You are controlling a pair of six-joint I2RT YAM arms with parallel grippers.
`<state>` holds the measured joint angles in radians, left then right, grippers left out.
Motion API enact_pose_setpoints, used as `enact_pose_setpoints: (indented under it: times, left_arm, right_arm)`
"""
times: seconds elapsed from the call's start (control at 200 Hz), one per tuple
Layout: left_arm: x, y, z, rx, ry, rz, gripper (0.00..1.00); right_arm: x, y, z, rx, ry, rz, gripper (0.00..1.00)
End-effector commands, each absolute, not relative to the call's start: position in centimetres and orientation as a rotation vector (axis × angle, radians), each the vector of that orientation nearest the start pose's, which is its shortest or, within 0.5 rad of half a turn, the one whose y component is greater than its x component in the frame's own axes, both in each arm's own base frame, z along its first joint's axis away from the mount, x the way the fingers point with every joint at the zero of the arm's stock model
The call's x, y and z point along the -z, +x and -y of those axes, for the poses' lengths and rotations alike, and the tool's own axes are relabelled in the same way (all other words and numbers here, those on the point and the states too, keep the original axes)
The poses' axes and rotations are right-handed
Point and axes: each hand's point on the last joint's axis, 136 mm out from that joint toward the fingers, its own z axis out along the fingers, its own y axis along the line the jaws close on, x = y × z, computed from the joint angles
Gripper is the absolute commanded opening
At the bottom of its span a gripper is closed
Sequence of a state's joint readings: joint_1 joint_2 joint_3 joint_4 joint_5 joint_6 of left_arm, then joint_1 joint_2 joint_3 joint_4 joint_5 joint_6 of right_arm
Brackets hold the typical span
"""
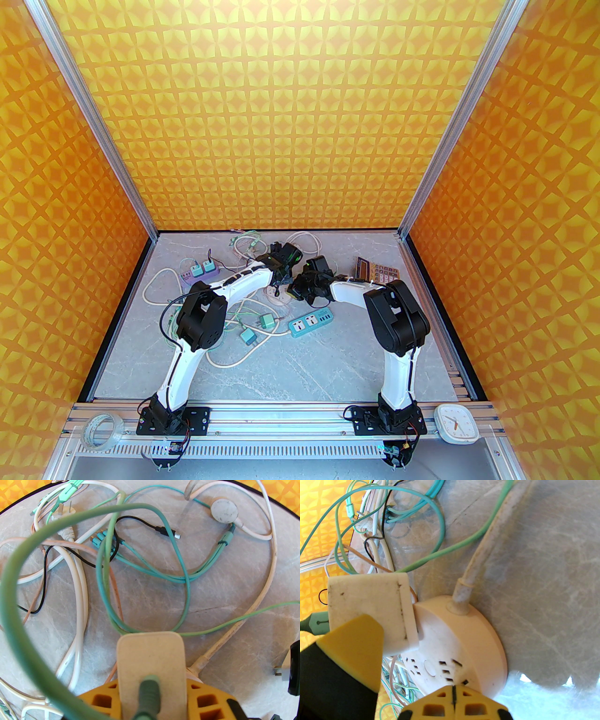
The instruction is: Pull the plug off the socket
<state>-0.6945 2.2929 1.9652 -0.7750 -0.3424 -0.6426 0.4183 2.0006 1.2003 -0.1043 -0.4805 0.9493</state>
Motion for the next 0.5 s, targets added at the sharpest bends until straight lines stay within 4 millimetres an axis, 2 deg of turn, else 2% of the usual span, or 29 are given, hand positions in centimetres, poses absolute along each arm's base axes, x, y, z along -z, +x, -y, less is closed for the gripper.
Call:
enact_pose_setpoints:
  times: [0.0, 0.19, 0.275, 0.405, 0.495]
  left_arm:
    - [-6.7, 41.3, 37.8, -0.010, 0.259, -2.577, 0.07]
    - [-6.5, 41.1, 38.4, -0.052, 0.294, -2.562, 0.06]
    - [-6.7, 41.3, 37.6, -0.019, 0.235, -2.573, 0.06]
    - [-7.6, 41.8, 36.0, 0.170, 0.092, -2.579, 0.05]
    - [-8.3, 41.8, 35.3, 0.193, 0.064, -2.561, 0.05]
  right_arm:
    - [4.8, 35.9, -24.9, -0.722, 0.606, -2.938, 0.00]
    - [5.0, 35.8, -25.0, -0.723, 0.607, -2.942, 0.00]
    - [4.9, 35.8, -25.1, -0.725, 0.602, -2.941, 0.00]
    - [5.0, 35.7, -25.1, -0.726, 0.596, -2.941, 0.00]
    - [5.0, 35.8, -25.2, -0.732, 0.597, -2.939, 0.00]
